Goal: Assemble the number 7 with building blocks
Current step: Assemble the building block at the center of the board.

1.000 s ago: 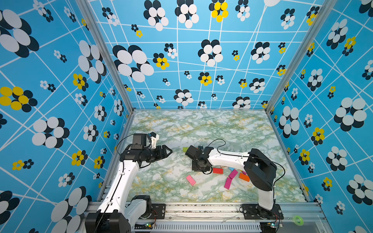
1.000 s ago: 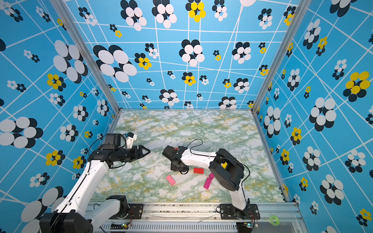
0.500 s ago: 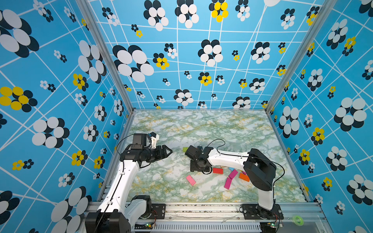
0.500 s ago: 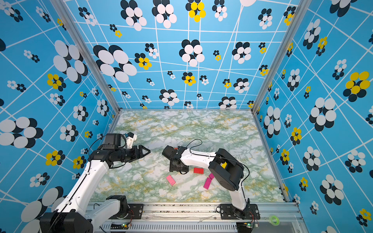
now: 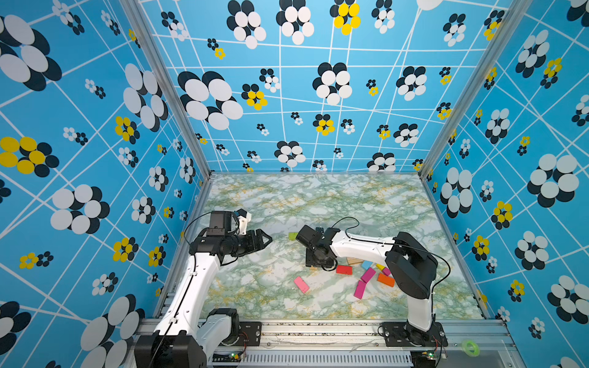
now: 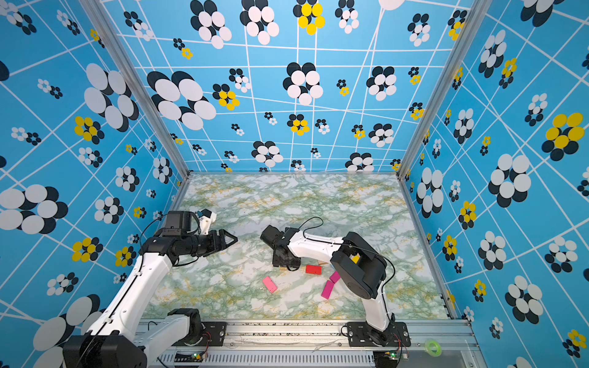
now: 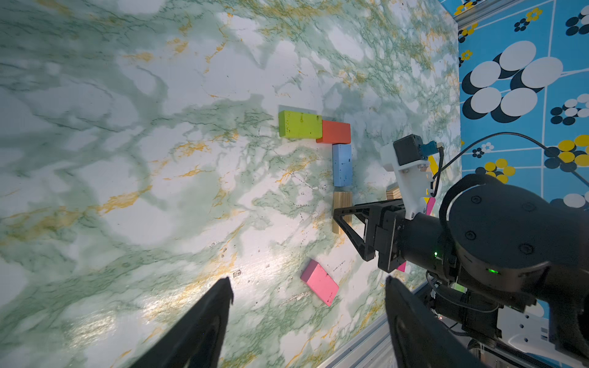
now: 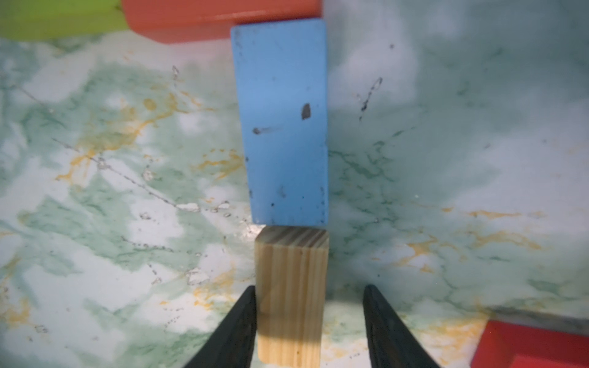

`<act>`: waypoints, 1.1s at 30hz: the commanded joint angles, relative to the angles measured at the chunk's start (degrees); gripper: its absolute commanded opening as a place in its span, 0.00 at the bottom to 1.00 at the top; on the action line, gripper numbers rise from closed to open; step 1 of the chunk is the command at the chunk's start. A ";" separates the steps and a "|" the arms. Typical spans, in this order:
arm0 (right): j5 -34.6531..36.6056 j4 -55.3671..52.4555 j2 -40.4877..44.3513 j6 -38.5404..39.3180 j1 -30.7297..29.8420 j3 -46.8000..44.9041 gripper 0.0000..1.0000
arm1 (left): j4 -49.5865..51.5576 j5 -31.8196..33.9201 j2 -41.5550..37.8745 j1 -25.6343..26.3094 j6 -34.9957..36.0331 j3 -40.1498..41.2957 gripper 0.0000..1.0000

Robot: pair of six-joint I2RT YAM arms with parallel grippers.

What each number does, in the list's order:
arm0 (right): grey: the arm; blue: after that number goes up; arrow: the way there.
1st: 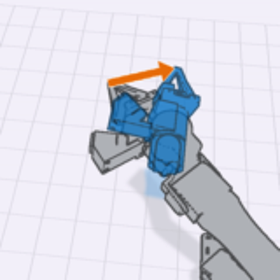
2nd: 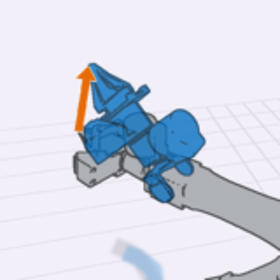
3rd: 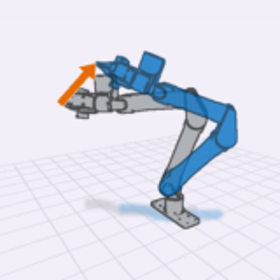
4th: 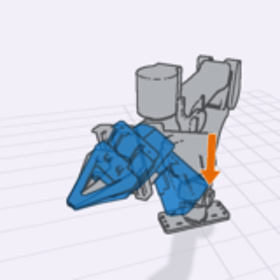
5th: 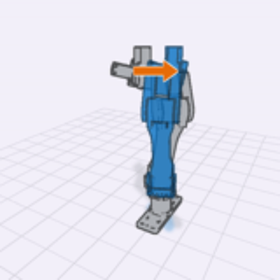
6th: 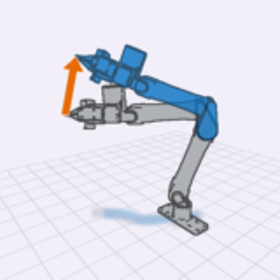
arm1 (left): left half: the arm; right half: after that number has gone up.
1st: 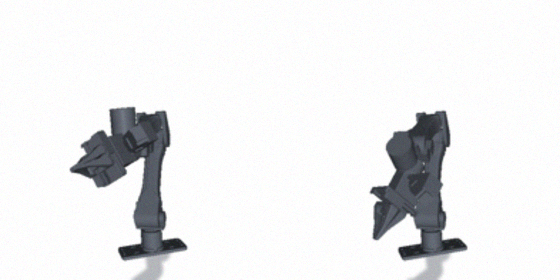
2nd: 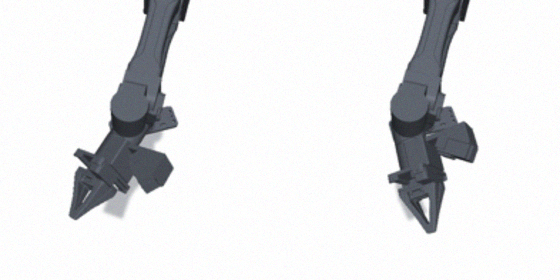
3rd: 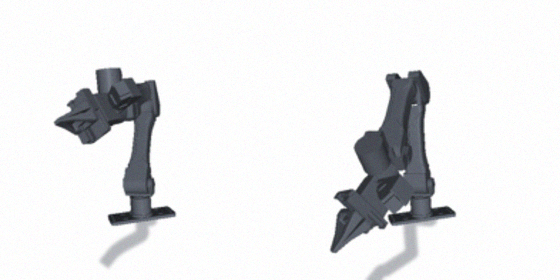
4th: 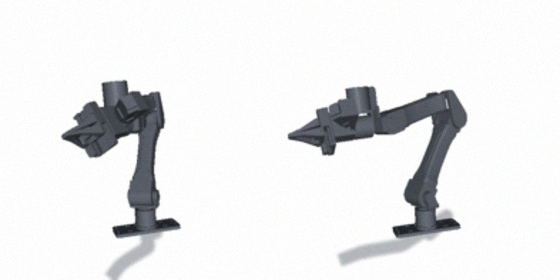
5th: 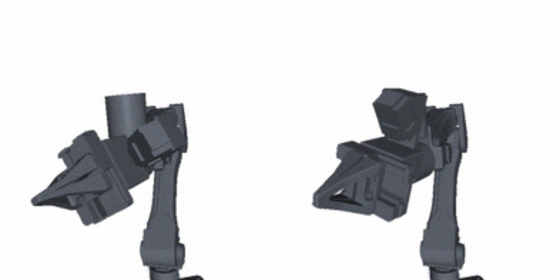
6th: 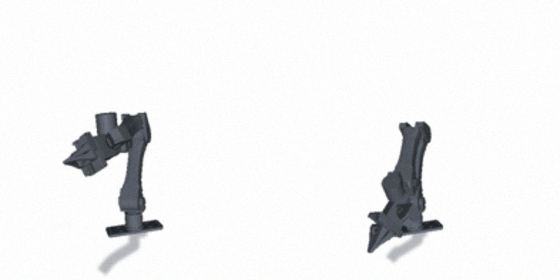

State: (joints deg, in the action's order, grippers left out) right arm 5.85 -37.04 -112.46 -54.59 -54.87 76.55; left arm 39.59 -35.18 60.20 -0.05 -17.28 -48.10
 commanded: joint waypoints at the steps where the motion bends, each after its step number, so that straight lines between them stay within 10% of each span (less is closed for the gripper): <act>1: 0.70 -1.50 -0.69 1.33 0.03 1.06 0.55 | -0.33 -0.75 0.27 -0.04 1.01 0.72 0.79; 33: 0.22 -0.59 -1.77 2.52 -0.02 2.55 0.31 | -0.27 -0.94 0.44 0.05 0.98 0.72 0.79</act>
State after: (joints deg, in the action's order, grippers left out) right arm 5.65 -37.01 -113.10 -52.45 -54.87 77.93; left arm 39.57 -35.18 60.49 -0.03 -17.28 -48.10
